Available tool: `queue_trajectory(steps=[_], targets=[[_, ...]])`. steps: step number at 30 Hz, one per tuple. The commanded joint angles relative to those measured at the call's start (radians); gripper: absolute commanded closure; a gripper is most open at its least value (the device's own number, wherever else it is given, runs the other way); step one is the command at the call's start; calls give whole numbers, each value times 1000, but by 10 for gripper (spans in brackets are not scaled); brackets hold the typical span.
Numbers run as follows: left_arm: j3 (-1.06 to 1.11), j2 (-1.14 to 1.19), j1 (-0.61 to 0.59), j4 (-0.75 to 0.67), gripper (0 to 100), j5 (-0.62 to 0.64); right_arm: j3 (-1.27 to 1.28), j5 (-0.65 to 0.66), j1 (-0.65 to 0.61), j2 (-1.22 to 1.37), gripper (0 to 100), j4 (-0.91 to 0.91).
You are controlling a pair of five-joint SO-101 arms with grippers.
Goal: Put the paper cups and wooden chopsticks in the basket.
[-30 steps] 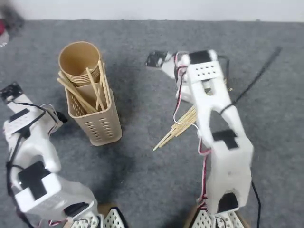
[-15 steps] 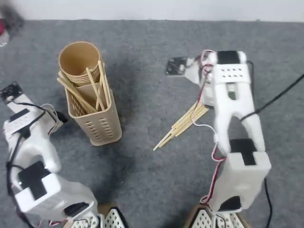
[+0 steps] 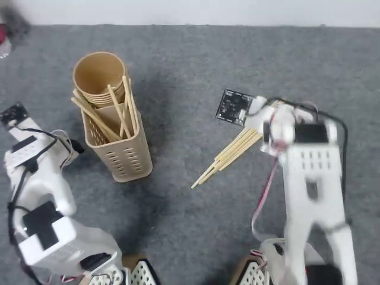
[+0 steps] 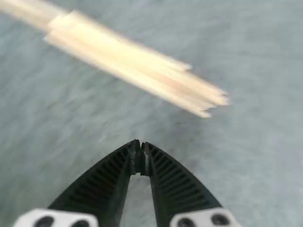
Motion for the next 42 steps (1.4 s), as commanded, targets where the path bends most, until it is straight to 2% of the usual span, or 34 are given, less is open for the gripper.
queue_trajectory(steps=[1, 3, 8, 11, 16, 21, 27, 35, 42], targets=[[-10, -32, 0, 0, 739, -6, 209, -8, -28, -154, 988, -228], [-10, -32, 0, 0, 739, -6, 233, 35, -53, -143, 965, -208], [-10, -32, 0, 0, 739, -6, 133, 63, -74, 27, 772, -171], [-10, -32, 0, 0, 739, -6, 17, 160, -93, 208, 810, -91], [-10, -32, 0, 0, 739, -6, -206, 193, -134, 509, 920, 15], [-12, -32, 0, 0, 739, -6, -381, 253, -142, 693, 872, 74], [-12, -32, 0, -2, 739, -6, -437, 322, -134, 788, 841, 64], [-12, -32, 0, -2, 739, -6, -543, 324, -133, 958, 840, 64], [-12, -32, 0, -2, 739, -6, -563, 287, -133, 989, 842, 33]])
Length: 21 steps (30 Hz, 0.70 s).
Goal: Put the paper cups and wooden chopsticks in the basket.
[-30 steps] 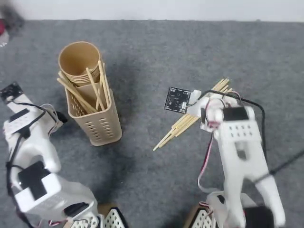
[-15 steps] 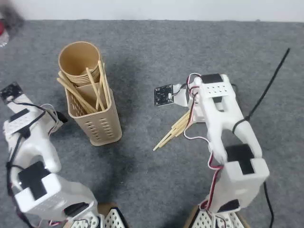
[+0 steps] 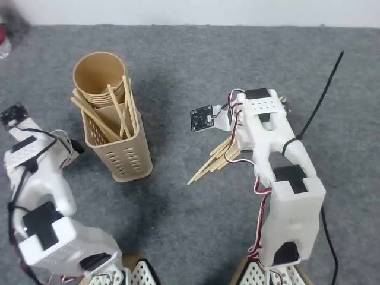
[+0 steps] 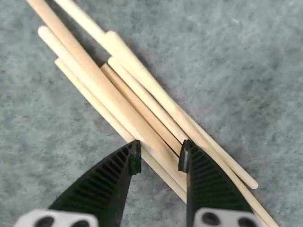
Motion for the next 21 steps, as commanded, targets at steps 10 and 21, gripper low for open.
queue_trajectory(steps=[10, 21], targets=[[-12, -32, 0, -2, 739, -6, 35, -41, 5, -7, 970, -19], [-12, -32, 0, -2, 739, -6, -15, -51, -2, -205, 991, 182]])
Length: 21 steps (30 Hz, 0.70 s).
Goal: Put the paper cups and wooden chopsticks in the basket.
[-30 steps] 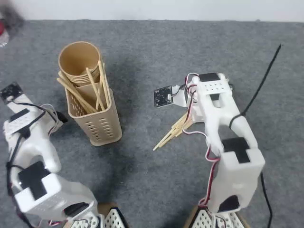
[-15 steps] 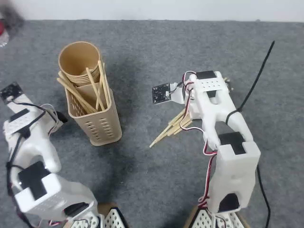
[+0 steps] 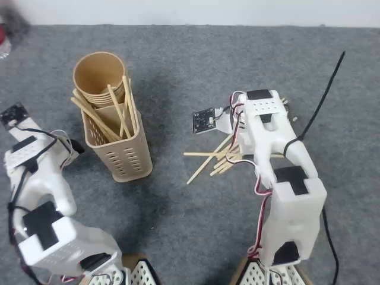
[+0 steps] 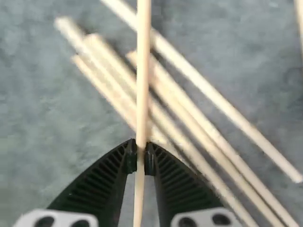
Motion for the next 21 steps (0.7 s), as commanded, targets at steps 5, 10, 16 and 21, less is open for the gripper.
queue_trajectory(steps=[5, 10, 16, 21], targets=[[-12, -32, 0, -2, 739, -6, -43, -117, -33, -374, 991, 107], [-12, -32, 0, -2, 739, -6, -43, -348, -209, -601, 991, 96], [-10, -32, -2, 0, 739, -6, -41, -727, -516, -814, 991, -122], [-10, -32, -2, 0, 739, -6, -41, -1003, -604, -872, 991, -395]])
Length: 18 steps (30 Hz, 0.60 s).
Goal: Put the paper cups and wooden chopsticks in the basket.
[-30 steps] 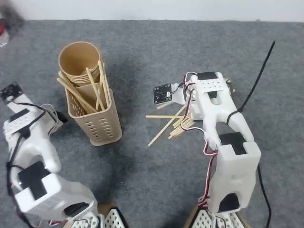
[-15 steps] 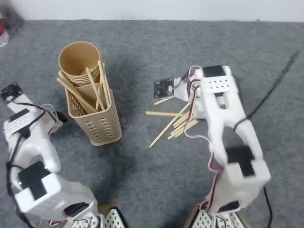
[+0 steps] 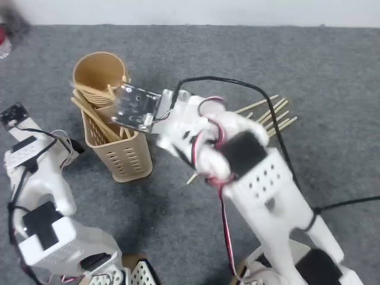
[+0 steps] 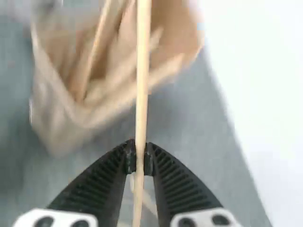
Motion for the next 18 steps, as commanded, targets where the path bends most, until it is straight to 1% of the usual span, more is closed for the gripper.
queue_trajectory(steps=[1, 6, 9, 13, 18], targets=[[-10, -32, -2, 0, 739, -5, -41, -218, -38, -67, 991, -208], [-10, -32, -2, 0, 739, -5, -32, -528, -39, -62, 991, -455], [-10, -32, -2, 0, 739, -5, -15, -644, -41, -38, 991, -578], [-10, -32, -3, 0, 739, -5, -14, -723, -41, 68, 991, -679], [-10, -32, -2, -2, 739, -5, -14, -726, -65, 205, 991, -713]])
